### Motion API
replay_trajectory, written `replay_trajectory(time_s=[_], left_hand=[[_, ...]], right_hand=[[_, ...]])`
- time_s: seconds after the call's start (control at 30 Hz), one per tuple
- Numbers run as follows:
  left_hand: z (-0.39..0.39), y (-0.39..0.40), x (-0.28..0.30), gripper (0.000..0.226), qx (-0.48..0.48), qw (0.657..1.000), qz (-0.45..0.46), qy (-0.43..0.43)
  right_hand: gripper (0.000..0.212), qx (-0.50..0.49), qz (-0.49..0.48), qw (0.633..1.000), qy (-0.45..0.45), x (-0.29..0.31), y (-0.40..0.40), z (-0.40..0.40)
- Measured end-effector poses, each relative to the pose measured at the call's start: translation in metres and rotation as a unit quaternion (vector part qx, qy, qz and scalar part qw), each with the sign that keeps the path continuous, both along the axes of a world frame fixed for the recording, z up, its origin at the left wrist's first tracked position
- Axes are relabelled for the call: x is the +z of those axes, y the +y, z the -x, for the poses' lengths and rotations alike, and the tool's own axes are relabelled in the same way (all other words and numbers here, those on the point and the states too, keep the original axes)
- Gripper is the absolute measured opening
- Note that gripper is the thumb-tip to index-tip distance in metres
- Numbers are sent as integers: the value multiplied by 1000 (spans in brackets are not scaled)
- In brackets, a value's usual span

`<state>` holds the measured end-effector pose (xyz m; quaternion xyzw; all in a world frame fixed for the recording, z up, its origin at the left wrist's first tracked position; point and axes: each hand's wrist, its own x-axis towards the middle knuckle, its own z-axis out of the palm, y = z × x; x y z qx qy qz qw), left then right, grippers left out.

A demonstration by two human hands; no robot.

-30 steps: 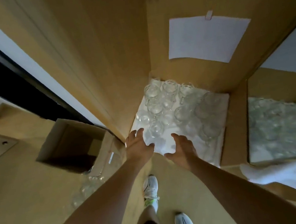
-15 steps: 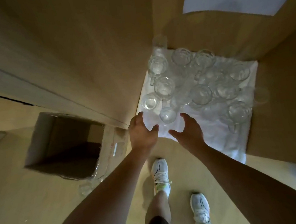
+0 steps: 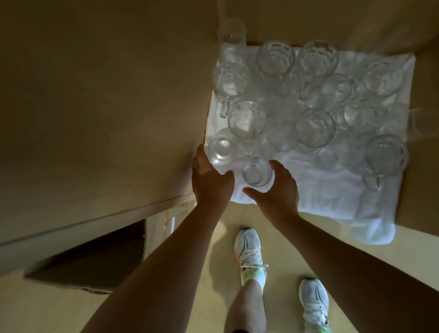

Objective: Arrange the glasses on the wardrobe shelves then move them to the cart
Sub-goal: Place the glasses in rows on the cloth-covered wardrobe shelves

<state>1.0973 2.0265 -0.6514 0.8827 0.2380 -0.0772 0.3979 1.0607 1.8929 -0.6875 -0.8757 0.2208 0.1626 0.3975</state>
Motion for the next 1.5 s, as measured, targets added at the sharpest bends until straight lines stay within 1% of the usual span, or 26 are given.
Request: replay_trajectory(time_s=[0.07, 0.13, 0.2, 0.27, 0.33, 0.47, 0.5, 0.6, 0.67, 0.77, 0.87, 1.0, 1.07, 1.1, 1.2, 1.27, 1.33, 1.5], left_hand=[[-7, 2, -6, 48, -12, 1000, 9, 8], [-15, 4, -12, 41, -36, 999, -7, 0], [-22, 6, -16, 45, -54, 998, -33, -12], [-29, 8, -20, 42, -71, 996, -56, -16], [-33, 9, -23, 42, -85, 995, -49, 0], [-28, 9, -23, 61, -88, 994, -51, 28], [-25, 9, -21, 63, -82, 995, -53, 29], [-17, 9, -11, 50, -70, 996, -51, -1], [-10, 9, -3, 45, -65, 996, -54, -30], [-4, 10, 10, 45, -55, 997, -47, -31], [4, 9, 26, 47, -65, 996, -47, -33], [20, 3, 55, 52, -40, 998, -30, -24], [29, 0, 73, 53, -31, 999, -22, -31], [33, -2, 83, 51, -26, 999, -16, -38], [45, -8, 117, 44, -25, 997, 7, -67], [52, -13, 144, 44, -17, 996, 11, -90], [61, -19, 173, 50, -6, 993, 14, -114], [84, -38, 249, 69, 21, 983, 26, -182]], right_hand=[[89, -3, -1, 1000, -10, -4, 2, -3], [89, -3, 0, 1000, -20, -7, 3, -5], [87, -5, 1, 1000, -24, -10, 4, -7], [85, -4, 1, 1000, -25, -14, 3, -8], [85, -4, 0, 1000, -27, -16, 2, -9], [82, -13, -9, 999, -30, -15, 0, -7], [80, -19, -13, 999, -31, -13, 0, -5], [75, -39, -27, 998, -35, -8, -3, -1], [77, -45, -30, 998, -28, -2, -6, 1], [78, -28, -27, 999, -25, 9, -10, 6], [76, -9, -28, 999, -34, 27, -15, 9], [65, 7, -22, 997, -73, 60, -23, 15], [57, 7, -27, 995, -95, 80, -28, 19], [56, 10, -33, 994, -106, 90, -32, 21], [61, 23, -37, 991, -128, 122, -42, 28], [59, 26, -35, 988, -146, 147, -48, 32], [57, 28, -36, 984, -172, 173, -55, 36], [65, 23, -52, 976, -211, 250, -71, 44]])
